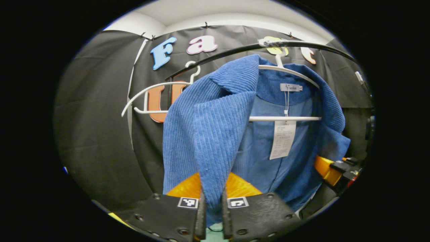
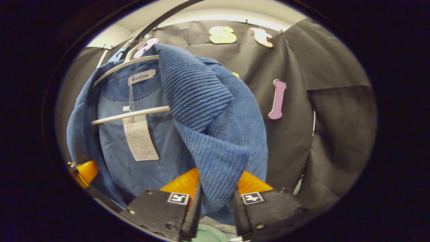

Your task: Grasp the clothes on the hanger with both hands and then place them into the laundry hamper below.

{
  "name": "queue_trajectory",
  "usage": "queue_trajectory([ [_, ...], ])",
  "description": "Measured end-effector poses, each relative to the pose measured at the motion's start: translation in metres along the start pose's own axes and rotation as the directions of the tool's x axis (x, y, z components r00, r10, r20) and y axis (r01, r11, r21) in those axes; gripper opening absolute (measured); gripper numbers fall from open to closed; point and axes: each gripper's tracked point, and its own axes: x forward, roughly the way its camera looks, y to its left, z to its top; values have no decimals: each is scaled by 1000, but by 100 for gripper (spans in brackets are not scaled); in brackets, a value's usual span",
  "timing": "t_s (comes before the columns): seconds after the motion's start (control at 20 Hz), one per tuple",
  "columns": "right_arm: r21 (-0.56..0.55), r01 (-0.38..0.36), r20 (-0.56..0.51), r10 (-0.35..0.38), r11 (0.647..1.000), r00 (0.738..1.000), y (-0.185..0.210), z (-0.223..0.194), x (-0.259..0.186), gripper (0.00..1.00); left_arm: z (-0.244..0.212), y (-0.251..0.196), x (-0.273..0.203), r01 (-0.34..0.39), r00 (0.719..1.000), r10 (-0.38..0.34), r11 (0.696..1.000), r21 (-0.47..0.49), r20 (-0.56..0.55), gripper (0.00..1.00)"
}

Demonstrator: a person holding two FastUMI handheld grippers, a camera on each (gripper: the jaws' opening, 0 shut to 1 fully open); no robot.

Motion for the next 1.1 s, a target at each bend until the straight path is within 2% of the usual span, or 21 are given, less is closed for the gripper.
queue_trajectory([
  [0.1,-2,23,3,-23,1000,1000,-9,1,-6,26,-3,-7,2,38,999,-39,999,-31,-21,8],
  [0.15,0,25,3,-25,1000,1000,-12,4,-8,22,2,-5,0,43,999,-44,998,-37,-15,11],
  [0.2,1,27,8,-27,1000,1000,-15,7,-11,17,5,-6,-2,63,998,-63,997,-43,-14,6],
  [0.3,10,44,27,-44,999,999,-25,16,-17,12,10,0,-6,58,998,-58,997,-47,-2,6],
  [0.4,-1,79,49,-79,997,996,-38,24,-22,10,21,15,-8,24,999,-23,999,-40,30,3],
  [0.45,-14,98,61,-97,995,993,-44,27,-25,9,25,17,-12,30,999,-29,998,-47,39,1],
  [0.5,-27,108,70,-106,994,992,-46,31,-28,9,30,23,-14,19,999,-17,998,-54,46,6],
  [0.55,-38,120,83,-116,992,990,-50,35,-29,9,34,30,-18,6,999,-3,998,-55,51,1],
  [0.6,-44,134,103,-129,990,986,-54,41,-32,9,38,36,-20,-4,998,7,998,-57,56,1],
  [0.85,-85,226,205,-204,971,957,-83,73,-40,8,56,66,-26,-76,994,79,996,-48,76,1],
  [0.95,-103,238,227,-210,966,951,-86,82,-41,8,67,72,-27,-84,992,86,996,-28,93,1],
  [1.0,-108,242,234,-212,964,949,-87,84,-40,8,72,75,-28,-84,991,86,996,-20,101,7],
  [1.1,-101,235,235,-206,967,950,-89,84,-36,8,82,83,-28,-78,991,80,997,-19,108,6],
])
